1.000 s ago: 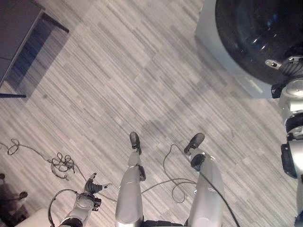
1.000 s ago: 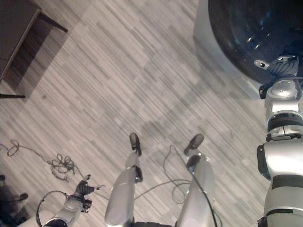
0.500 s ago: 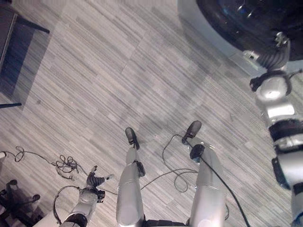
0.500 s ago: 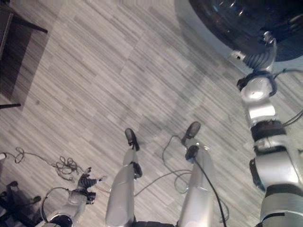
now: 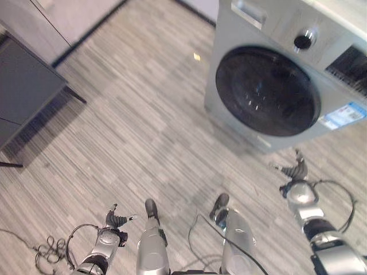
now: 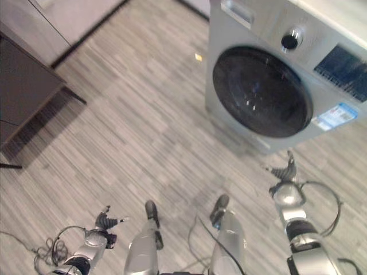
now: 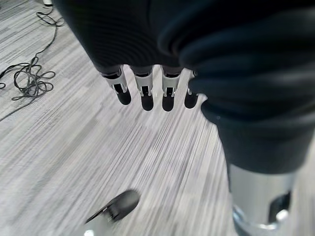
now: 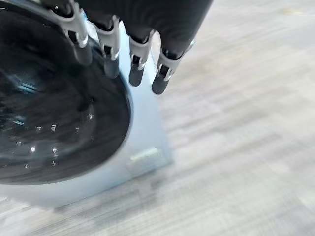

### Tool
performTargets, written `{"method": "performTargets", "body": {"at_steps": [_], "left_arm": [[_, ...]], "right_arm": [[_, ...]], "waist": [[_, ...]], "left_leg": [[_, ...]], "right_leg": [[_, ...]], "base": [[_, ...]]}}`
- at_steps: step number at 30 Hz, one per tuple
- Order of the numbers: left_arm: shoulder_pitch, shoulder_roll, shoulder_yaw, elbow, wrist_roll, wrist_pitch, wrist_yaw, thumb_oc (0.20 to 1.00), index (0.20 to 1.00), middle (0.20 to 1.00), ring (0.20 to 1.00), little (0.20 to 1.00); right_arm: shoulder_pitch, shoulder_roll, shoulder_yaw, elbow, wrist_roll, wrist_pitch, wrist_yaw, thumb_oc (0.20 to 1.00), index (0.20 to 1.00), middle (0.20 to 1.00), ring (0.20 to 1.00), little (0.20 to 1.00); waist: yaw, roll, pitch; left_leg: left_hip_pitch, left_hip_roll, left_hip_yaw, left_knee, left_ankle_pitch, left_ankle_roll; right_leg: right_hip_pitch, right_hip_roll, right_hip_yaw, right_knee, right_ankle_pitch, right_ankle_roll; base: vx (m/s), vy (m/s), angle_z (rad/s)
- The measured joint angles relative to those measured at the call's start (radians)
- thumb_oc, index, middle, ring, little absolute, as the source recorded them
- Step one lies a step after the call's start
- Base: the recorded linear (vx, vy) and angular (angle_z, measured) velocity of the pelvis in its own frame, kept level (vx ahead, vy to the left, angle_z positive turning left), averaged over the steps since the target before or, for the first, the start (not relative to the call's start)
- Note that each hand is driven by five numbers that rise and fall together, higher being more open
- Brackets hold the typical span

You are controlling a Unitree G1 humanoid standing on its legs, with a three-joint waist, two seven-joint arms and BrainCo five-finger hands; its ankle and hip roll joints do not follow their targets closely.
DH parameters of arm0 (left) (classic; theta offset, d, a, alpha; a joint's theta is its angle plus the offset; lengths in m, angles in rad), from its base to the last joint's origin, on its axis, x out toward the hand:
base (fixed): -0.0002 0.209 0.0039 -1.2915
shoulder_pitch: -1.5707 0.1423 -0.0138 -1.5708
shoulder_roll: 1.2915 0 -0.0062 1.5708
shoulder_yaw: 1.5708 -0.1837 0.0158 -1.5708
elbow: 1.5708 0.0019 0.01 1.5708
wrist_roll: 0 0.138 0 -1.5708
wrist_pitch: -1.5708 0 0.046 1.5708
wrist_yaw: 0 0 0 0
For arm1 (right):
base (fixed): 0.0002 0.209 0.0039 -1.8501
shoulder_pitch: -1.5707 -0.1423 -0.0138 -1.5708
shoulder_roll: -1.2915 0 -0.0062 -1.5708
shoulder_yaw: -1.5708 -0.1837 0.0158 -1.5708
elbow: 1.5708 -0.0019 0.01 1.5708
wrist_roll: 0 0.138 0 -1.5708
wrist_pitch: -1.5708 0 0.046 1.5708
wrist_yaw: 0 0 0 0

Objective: Grab the laundry basket,head to the washer,open it,put in the laundry and shut it.

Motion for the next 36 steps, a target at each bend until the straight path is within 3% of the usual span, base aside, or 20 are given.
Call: {"method": "performTargets", "body": {"at_steps": [3, 8, 9, 10, 12, 13, 14, 16, 18, 19, 21, 22, 23, 24, 25, 27, 29, 31, 33, 36], "left_arm": [[0.041, -0.003, -0.005, 0.004, 0.065, -0.001, -0.025, 1.0, 1.0, 1.0, 1.0, 1.0], [0.059, -0.004, -0.078, 0.041, 0.177, 0.01, -0.053, 1.0, 1.0, 1.0, 1.0, 1.0], [0.06, -0.005, -0.086, 0.05, 0.197, 0.012, -0.06, 1.0, 1.0, 1.0, 1.0, 1.0], [0.055, -0.01, -0.114, 0.057, 0.221, 0.019, -0.062, 1.0, 1.0, 1.0, 1.0, 1.0], [0.072, -0.014, -0.106, 0.061, 0.263, 0.016, -0.069, 1.0, 1.0, 1.0, 1.0, 1.0], [0.073, -0.013, -0.104, 0.061, 0.273, 0.017, -0.071, 1.0, 1.0, 1.0, 1.0, 1.0], [0.083, -0.016, -0.07, 0.043, 0.293, 0.013, -0.073, 1.0, 1.0, 1.0, 1.0, 1.0], [0.079, -0.018, -0.034, 0.027, 0.29, 0.013, -0.074, 1.0, 1.0, 1.0, 1.0, 1.0], [0.096, -0.012, -0.02, -0.001, 0.287, 0.015, -0.075, 1.0, 1.0, 1.0, 1.0, 1.0], [0.118, -0.004, -0.023, -0.021, 0.274, 0.016, -0.084, 1.0, 1.0, 1.0, 1.0, 1.0], [0.136, -0.014, -0.042, -0.036, 0.254, 0.021, -0.098, 1.0, 1.0, 1.0, 1.0, 1.0], [0.186, 0.005, -0.058, -0.108, 0.222, 0.02, -0.111, 1.0, 1.0, 1.0, 1.0, 1.0], [0.202, -0.011, -0.038, -0.118, 0.215, 0.024, -0.114, 1.0, 1.0, 1.0, 1.0, 1.0], [0.202, -0.026, -0.019, -0.091, 0.21, 0.024, -0.125, 1.0, 1.0, 1.0, 1.0, 1.0], [0.199, -0.026, -0.015, -0.076, 0.209, 0.023, -0.128, 1.0, 1.0, 1.0, 1.0, 1.0], [0.179, -0.043, 0.046, -0.023, 0.188, 0.017, -0.121, 1.0, 1.0, 1.0, 1.0, 1.0], [0.152, -0.047, 0.046, -0.024, 0.161, 0.016, -0.109, 1.0, 1.0, 1.0, 1.0, 1.0], [0.138, -0.049, 0.045, -0.025, 0.133, 0.012, -0.109, 1.0, 1.0, 1.0, 1.0, 1.0], [0.127, -0.049, 0.046, -0.029, 0.111, 0.006, -0.111, 1.0, 1.0, 1.0, 1.0, 1.0], [0.126, -0.049, 0.047, -0.029, 0.099, -0.002, -0.112, 1.0, 1.0, 1.0, 1.0, 1.0]], "right_arm": [[0.118, 0.049, 0.008, 0.11, -0.019, 0.008, 0.066, 1.0, 1.0, 1.0, 1.0, 1.0], [0.219, 0.096, -0.064, 0.221, -0.045, 0.042, 0.11, 1.0, 1.0, 1.0, 1.0, 1.0], [0.256, 0.113, -0.062, 0.219, -0.046, 0.048, 0.127, 1.0, 1.0, 1.0, 1.0, 1.0], [0.303, 0.124, -0.07, 0.183, -0.045, 0.031, 0.131, 1.0, 1.0, 1.0, 1.0, 1.0], [0.347, 0.148, -0.139, 0.179, -0.036, 0.035, 0.149, 1.0, 1.0, 1.0, 1.0, 1.0], [0.364, 0.156, -0.152, 0.175, -0.033, 0.038, 0.155, 1.0, 1.0, 1.0, 1.0, 1.0], [0.411, 0.159, -0.152, 0.148, -0.025, 0.052, 0.175, 1.0, 1.0, 1.0, 1.0, 1.0], [0.442, 0.161, -0.147, 0.11, -0.014, 0.062, 0.195, 1.0, 1.0, 1.0, 1.0, 1.0], [0.474, 0.168, -0.145, 0.033, 0.005, 0.054, 0.216, 1.0, 1.0, 1.0, 1.0, 1.0], [0.448, 0.155, -0.137, 0.034, 0.005, 0.049, 0.236, 1.0, 1.0, 1.0, 1.0, 1.0], [0.413, 0.143, -0.135, 0.034, 0.005, 0.048, 0.235, 1.0, 1.0, 1.0, 1.0, 1.0], [0.384, 0.143, -0.108, 0.047, 0.004, 0.043, 0.238, 1.0, 1.0, 1.0, 1.0, 1.0], [0.349, 0.137, -0.1, 0.055, 0.004, 0.033, 0.241, 1.0, 1.0, 1.0, 1.0, 1.0], [0.318, 0.135, -0.098, 0.061, 0.004, 0.036, 0.24, 1.0, 1.0, 1.0, 1.0, 1.0], [0.316, 0.132, -0.095, 0.061, 0.004, 0.038, 0.24, 1.0, 1.0, 1.0, 1.0, 1.0], [0.338, 0.101, -0.043, 0.045, 0.003, 0.039, 0.24, 1.0, 1.0, 1.0, 1.0, 1.0], [0.328, 0.084, -0.02, 0.047, 0.003, 0.038, 0.242, 1.0, 1.0, 1.0, 1.0, 1.0], [0.323, 0.084, -0.02, 0.051, 0.003, 0.038, 0.247, 1.0, 1.0, 1.0, 1.0, 1.0], [0.322, 0.087, -0.021, 0.057, 0.003, 0.037, 0.254, 1.0, 1.0, 1.0, 1.0, 1.0], [0.333, 0.095, -0.029, 0.065, 0.004, 0.037, 0.254, 1.0, 1.0, 1.0, 1.0, 1.0]], "waist": [[0.002, -0.033, -0.052], [-0.001, -0.073, -0.088], [-0.031, -0.093, -0.095], [-0.032, -0.096, -0.099], [-0.035, -0.115, -0.112], [-0.044, -0.118, -0.111], [-0.054, -0.087, -0.105], [-0.052, -0.063, -0.103], [-0.054, -0.035, -0.101], [-0.026, -0.036, -0.107], [-0.028, -0.036, -0.108], [0.009, -0.021, -0.14], [0.051, -0.007, -0.159], [0.049, -0.004, -0.179], [0.051, -0.014, -0.19], [0.026, -0.01, -0.219], [0.044, -0.026, -0.213], [0.043, -0.047, -0.211], [0.032, -0.055, -0.21], [0.028, -0.061, -0.214]], "left_leg": [[0.041, -0.027, -0.027, 0.134, -0.115, 0.018], [0.054, -0.08, -0.027, 0.208, -0.172, 0.071], [0.059, -0.107, -0.018, 0.227, -0.183, 0.071], [0.05, -0.137, -0.052, 0.254, -0.195, 0.086], [0.049, -0.187, -0.028, 0.269, -0.225, 0.129], [0.045, -0.198, -0.006, 0.284, -0.237, 0.148], [0.036, -0.191, 0.049, 0.282, -0.249, 0.174], [0.03, -0.163, 0.105, 0.266, -0.232, 0.216], [0.043, -0.138, 0.124, 0.2, -0.178, 0.232], [0.108, -0.14, 0.159, 0.036, -0.067, 0.219], [0.103, -0.129, 0.202, 0.003, -0.01, 0.247], [0.116, -0.086, 0.263, -0.048, 0.034, 0.174], [0.113, -0.041, 0.301, -0.054, 0.053, 0.14], [0.101, -0.024, 0.275, -0.049, 0.04, 0.09], [0.105, -0.028, 0.273, -0.033, 0.042, 0.087], [0.107, -0.037, 0.168, 0.002, 0.083, 0.032], [0.1, -0.094, -0.046, -0.032, 0.056, 0.014], [0.088, -0.137, -0.174, -0.07, 0.056, 0.014], [0.086, -0.133, -0.093, -0.072, 0.056, 0.014], [0.11, -0.135, -0.072, -0.075, 0.053, 0.019]], "right_leg": [[0.109, -0.02, 0.027, -0.048, 0.029, 0.036], [0.161, -0.053, 0.067, -0.12, 0.098, 0.073], [0.162, -0.062, 0.083, -0.142, 0.114, 0.083], [0.168, -0.068, 0.097, -0.176, 0.143, 0.079], [0.174, -0.073, 0.139, -0.301, 0.233, 0.078], [0.179, -0.084, 0.132, -0.337, 0.229, 0.074], [0.159, -0.128, 0.086, -0.341, 0.191, 0.129], [0.138, -0.145, -0.09, -0.251, 0.181, 0.152], [0.116, -0.126, -0.046, 0.053, 0.092, 0.155], [0.186, -0.047, 0.02, 0.239, -0.084, 0.177], [0.247, -0.025, -0.011, 0.202, -0.153, 0.161], [0.259, 0.034, -0.054, 0.146, -0.203, 0.101], [0.271, 0.113, -0.033, 0.015, -0.225, 0.038], [0.274, 0.153, -0.034, -0.067, -0.196, 0.002], [0.274, 0.155, -0.032, -0.086, -0.181, -0.009], [0.274, 0.213, -0.001, -0.148, -0.13, -0.03], [0.256, 0.231, 0.019, -0.168, -0.105, -0.035], [0.257, 0.248, 0.022, -0.223, -0.073, -0.023], [0.274, 0.258, -0.006, -0.282, -0.042, -0.04], [0.278, 0.267, -0.008, -0.318, -0.036, -0.031]], "base": [[-0.08, 0.236, -0.14], [-0.13, 0.247, -0.09], [-0.3, 0.359, -0.3], [-0.25, 0.263, -0.51], [-0.23, 0.205, -0.86], [-0.32, 0.215, -1.16], [-0.35, 0.26, -1.0], [-0.37, 0.279, -0.87], [-0.2, 0.11, -0.61], [-0.38, -0.152, -0.56], [-0.37, -0.309, -0.52], [-0.1, -0.252, -1.26], [-0.04, -0.194, -1.66], [-0.04, -0.264, -1.37], [-0.1, -0.271, -0.65], [-0.1, -0.228, -0.37], [-0.01, -0.121, -0.39], [0.0, -0.055, -0.19], [0.02, -0.004, 0.07], [0.05, 0.006, 0.03]]}}
